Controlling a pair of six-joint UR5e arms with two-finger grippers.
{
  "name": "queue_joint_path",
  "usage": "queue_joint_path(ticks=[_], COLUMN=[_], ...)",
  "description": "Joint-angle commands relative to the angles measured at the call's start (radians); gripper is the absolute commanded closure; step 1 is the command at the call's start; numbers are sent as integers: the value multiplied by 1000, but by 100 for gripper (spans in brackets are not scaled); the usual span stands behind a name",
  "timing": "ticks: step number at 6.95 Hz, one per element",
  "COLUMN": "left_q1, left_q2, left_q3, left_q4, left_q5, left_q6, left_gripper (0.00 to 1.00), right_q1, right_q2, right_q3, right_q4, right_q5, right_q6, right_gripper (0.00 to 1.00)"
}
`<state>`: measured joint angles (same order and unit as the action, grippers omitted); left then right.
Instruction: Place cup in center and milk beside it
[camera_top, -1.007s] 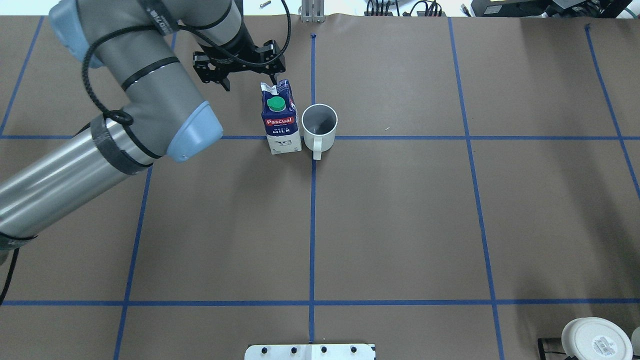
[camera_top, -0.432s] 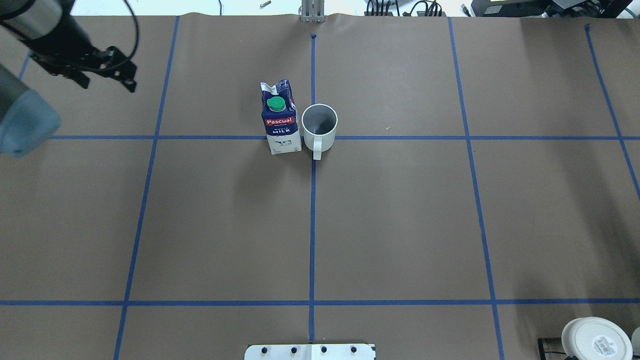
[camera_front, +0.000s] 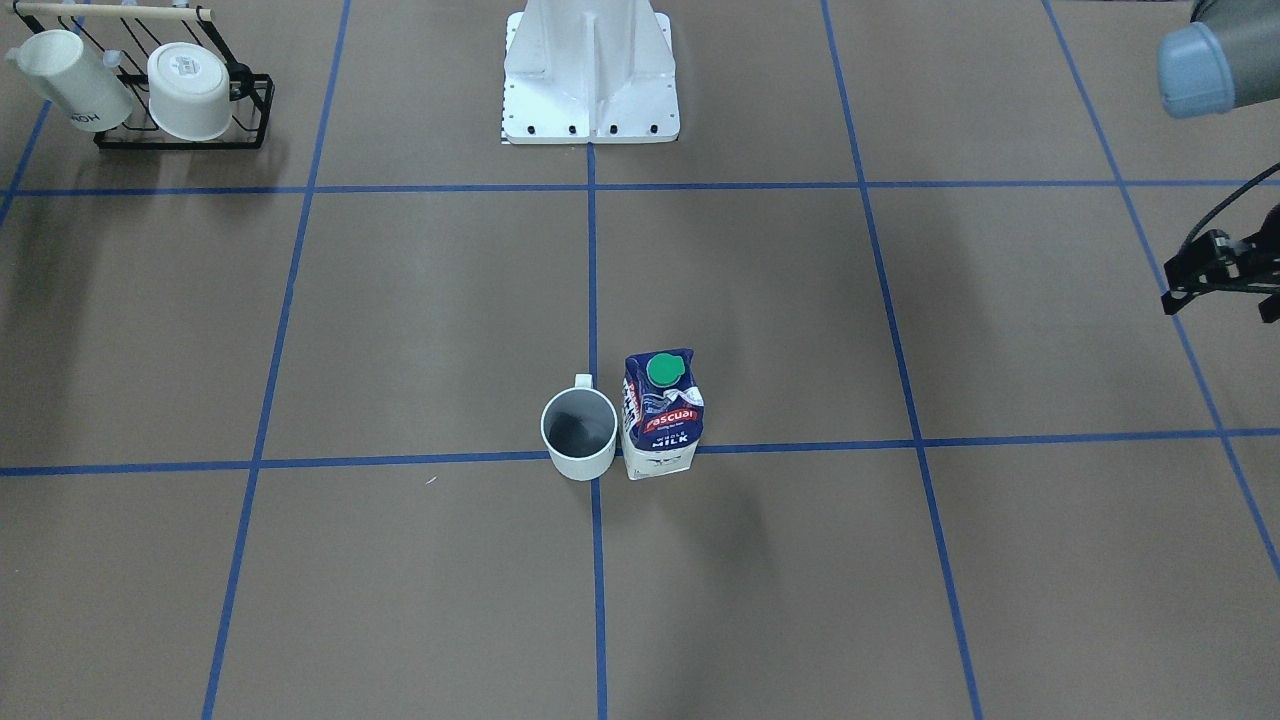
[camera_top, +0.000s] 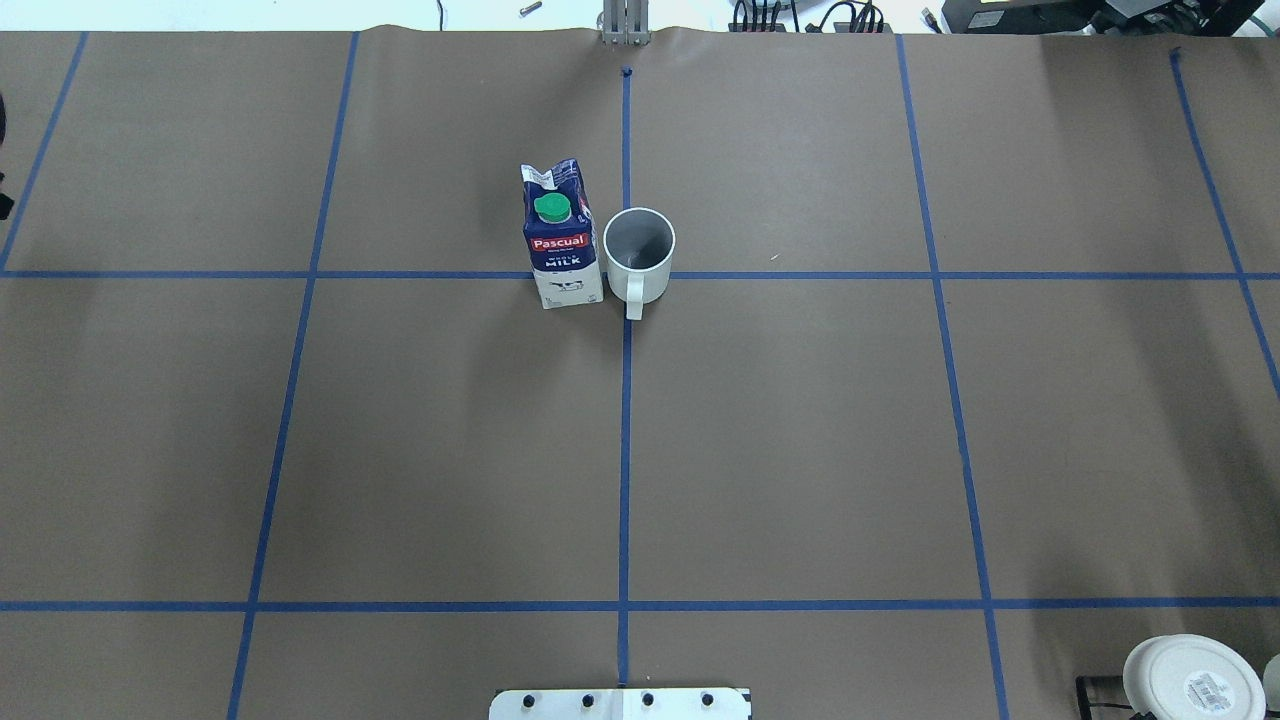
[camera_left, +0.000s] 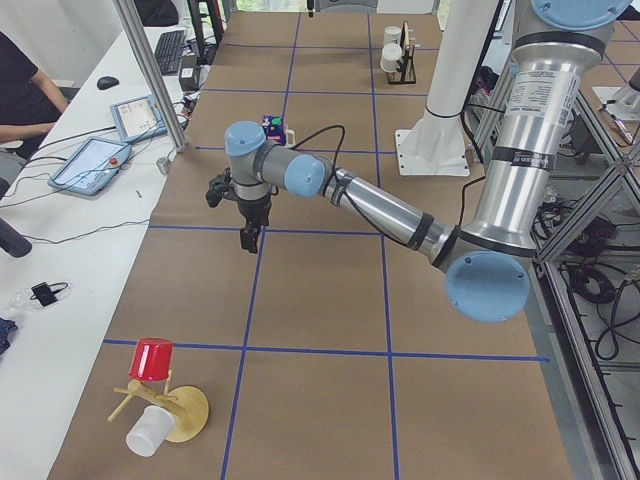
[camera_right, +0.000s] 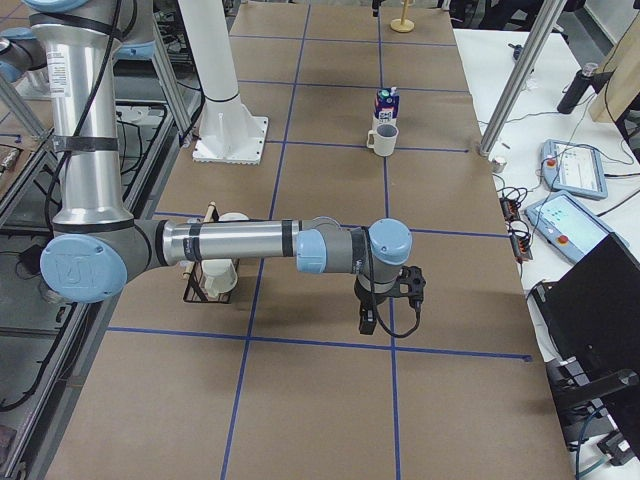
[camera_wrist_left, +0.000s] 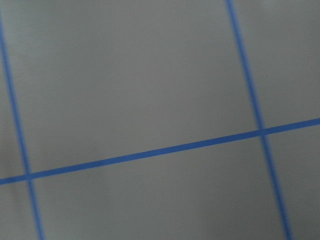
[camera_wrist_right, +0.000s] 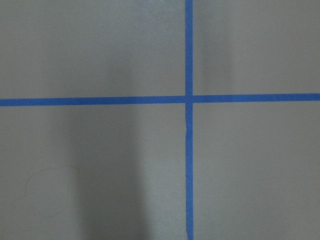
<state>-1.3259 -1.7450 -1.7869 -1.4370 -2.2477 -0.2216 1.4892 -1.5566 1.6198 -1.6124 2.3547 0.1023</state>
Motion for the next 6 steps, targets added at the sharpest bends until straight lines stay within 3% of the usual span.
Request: queue_joint_path(ticks=[1, 4, 6], left_q1=[-134, -199, -203], left_q2=[74, 133, 133], left_q3=[113, 141, 184], left_q4=[-15, -32, -42], left_q5=[-4, -15, -97], left_q6=[31, 56, 56], left_gripper=[2, 2, 2], right_q1=[0, 2, 3], right_q2=[-8, -8, -10], right_q3=[-1, -1, -6], right_q4=[0, 0, -1], right_q5=[2, 0, 0], right_q6=[4, 7, 8], right_gripper=[0, 0, 0])
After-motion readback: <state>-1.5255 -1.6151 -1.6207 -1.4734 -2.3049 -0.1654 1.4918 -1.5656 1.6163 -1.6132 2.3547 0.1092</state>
